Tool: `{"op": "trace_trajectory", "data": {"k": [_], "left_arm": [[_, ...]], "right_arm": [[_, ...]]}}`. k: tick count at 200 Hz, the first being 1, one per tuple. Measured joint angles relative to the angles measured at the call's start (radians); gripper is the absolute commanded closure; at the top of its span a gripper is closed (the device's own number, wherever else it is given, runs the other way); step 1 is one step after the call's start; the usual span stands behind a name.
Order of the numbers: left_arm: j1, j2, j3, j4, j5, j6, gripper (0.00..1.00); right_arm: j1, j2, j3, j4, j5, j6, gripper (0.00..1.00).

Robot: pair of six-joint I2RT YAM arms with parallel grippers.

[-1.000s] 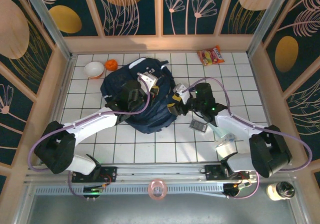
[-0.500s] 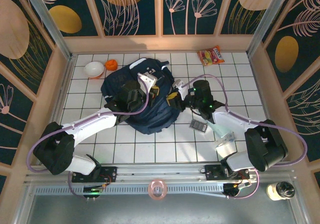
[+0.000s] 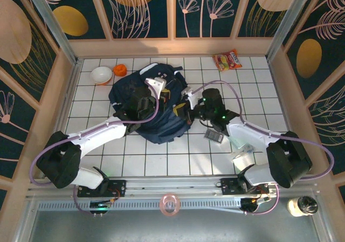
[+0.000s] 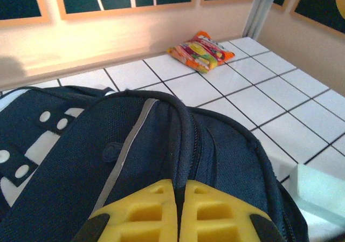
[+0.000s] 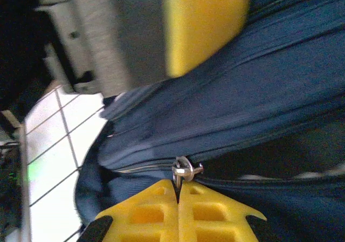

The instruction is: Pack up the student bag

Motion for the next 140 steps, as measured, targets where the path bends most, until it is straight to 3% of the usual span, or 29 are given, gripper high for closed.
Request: {"op": "trace_trajectory", "data": {"k": [71, 82, 96, 108, 126, 140], "left_arm": [[-0.009, 0.087, 0.041, 0.116, -0.032, -0.103, 1.0], [-0.009, 0.089, 0.042, 0.122, -0.027, -0.109, 1.0], [-0.008, 0.089, 0.042, 0.126, -0.023, -0.108, 1.0], [-0.006, 0.087, 0.042, 0.129, -0.019, -0.097, 1.0], [-0.003, 0.079, 0.041, 0.127, -0.005, -0.069, 1.0], [0.002, 0.056, 0.037, 0.116, 0.01, -0.042, 1.0]], "right_arm": [[0.212, -0.002, -0.088, 0.114, 0.154, 0.332, 1.0], [0.227, -0.002, -0.091, 0.131, 0.179, 0.365, 0.87], [0.233, -0.008, -0.092, 0.129, 0.201, 0.394, 0.58], [0.235, -0.03, -0.092, 0.101, 0.211, 0.399, 0.42], [0.214, -0.095, -0.09, 0.043, 0.227, 0.41, 0.28], [0.157, -0.153, -0.086, 0.018, 0.228, 0.442, 0.23]]}}
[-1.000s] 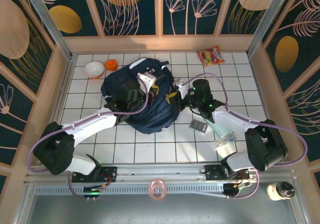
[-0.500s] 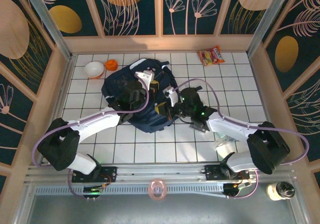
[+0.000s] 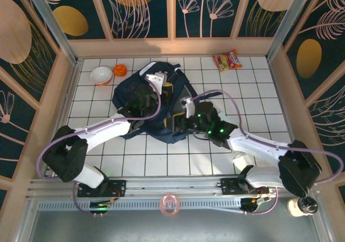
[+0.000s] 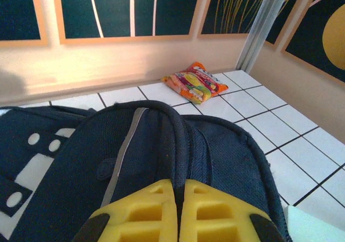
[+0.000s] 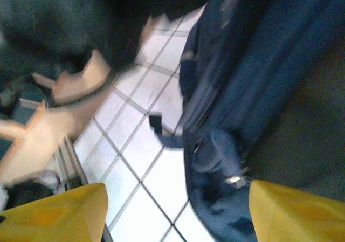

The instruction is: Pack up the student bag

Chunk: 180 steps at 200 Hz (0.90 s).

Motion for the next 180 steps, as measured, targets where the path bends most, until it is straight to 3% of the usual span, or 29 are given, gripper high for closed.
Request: {"op": "trace_trajectory", "data": {"k": [42, 92, 117, 141, 151, 158, 168, 180], "left_arm": [[0.013, -0.05, -0.016, -0.043, 0.066, 0.058, 1.0], [0.016, -0.052, -0.016, -0.069, 0.15, 0.069, 1.0], [0.016, -0.052, -0.016, -0.077, 0.182, 0.068, 1.0], [0.017, -0.052, -0.016, -0.085, 0.209, 0.057, 1.0], [0.016, -0.053, -0.016, -0.09, 0.216, 0.052, 0.91], [0.016, -0.055, -0.016, -0.097, 0.217, 0.049, 0.79], [0.016, -0.061, -0.016, -0.101, 0.217, 0.037, 0.62], [0.016, -0.087, -0.016, -0.108, 0.218, 0.022, 0.56]], "right_arm": [[-0.213, -0.042, 0.004, 0.023, -0.063, 0.188, 0.24], [-0.239, 0.089, 0.021, 0.116, -0.193, 0.322, 0.35], [-0.239, 0.132, 0.033, 0.178, -0.231, 0.365, 0.47], [-0.235, 0.153, 0.043, 0.222, -0.245, 0.401, 0.7], [-0.233, 0.161, 0.049, 0.238, -0.246, 0.401, 0.84], [-0.232, 0.166, 0.05, 0.251, -0.246, 0.409, 0.92], [-0.231, 0.172, 0.05, 0.267, -0.245, 0.431, 0.97], [-0.229, 0.183, 0.05, 0.281, -0.241, 0.454, 1.0]]}}
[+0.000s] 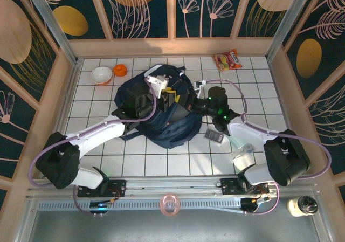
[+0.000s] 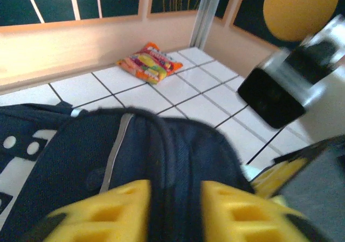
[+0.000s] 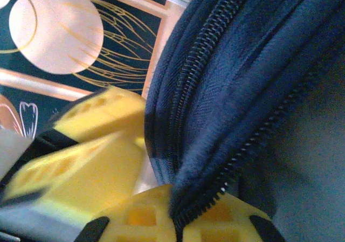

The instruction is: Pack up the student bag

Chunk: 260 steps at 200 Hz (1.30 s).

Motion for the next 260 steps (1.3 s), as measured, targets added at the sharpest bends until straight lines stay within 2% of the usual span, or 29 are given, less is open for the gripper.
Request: {"op": "trace_trajectory", "data": {"k": [38, 84, 113, 166, 210, 229, 260], "left_arm": [[-0.001, -0.21, -0.047, -0.077, -0.007, -0.076, 0.48], [-0.001, -0.531, -0.27, -0.241, -0.014, -0.241, 0.46], [-0.001, -0.639, -0.4, -0.298, 0.001, -0.363, 0.42], [-0.001, -0.611, -0.504, -0.274, 0.102, -0.49, 0.39], [-0.001, -0.559, -0.52, -0.193, 0.1, -0.504, 0.37], [-0.001, -0.531, -0.523, -0.143, 0.096, -0.517, 0.4], [-0.001, -0.514, -0.534, -0.083, 0.091, -0.542, 0.5]], "right_arm": [[0.013, 0.011, 0.0, 0.061, 0.035, 0.06, 1.0], [0.038, 0.032, 0.055, 0.09, 0.084, 0.098, 1.0], [0.061, 0.048, 0.11, 0.066, 0.111, 0.095, 1.0], [0.098, 0.065, 0.153, 0.025, 0.14, 0.084, 1.0], [0.113, 0.085, 0.163, 0.024, 0.151, 0.075, 1.0], [0.12, 0.09, 0.164, 0.026, 0.156, 0.072, 1.0], [0.121, 0.095, 0.177, 0.027, 0.158, 0.072, 1.0]]}}
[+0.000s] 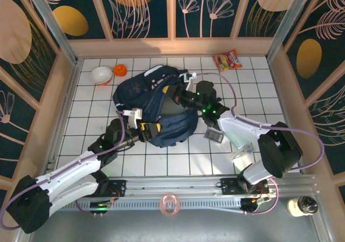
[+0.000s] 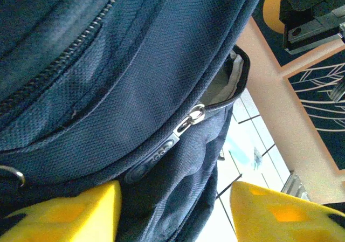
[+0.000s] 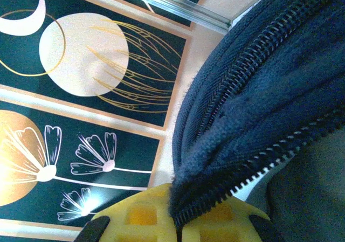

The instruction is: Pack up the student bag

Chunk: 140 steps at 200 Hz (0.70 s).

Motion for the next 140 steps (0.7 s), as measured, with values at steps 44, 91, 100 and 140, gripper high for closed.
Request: {"op": "trace_trajectory", "data": {"k": [44, 91, 100, 140], "left_arm": [[0.0, 0.003, -0.002, 0.055, 0.006, -0.011, 0.66], [0.0, 0.002, -0.003, 0.093, 0.0, -0.009, 0.63], [0.0, 0.003, -0.003, 0.093, -0.007, -0.001, 0.62], [0.0, 0.037, -0.003, 0.098, -0.011, 0.009, 0.58]], "right_arm": [[0.0, 0.0, 0.002, 0.006, 0.004, 0.0, 1.0], [0.0, 0.008, 0.002, 0.005, 0.003, -0.002, 1.0], [0.0, 0.01, 0.002, 0.006, 0.003, -0.003, 1.0], [0.0, 0.011, 0.002, 0.005, 0.002, -0.003, 1.0]]}}
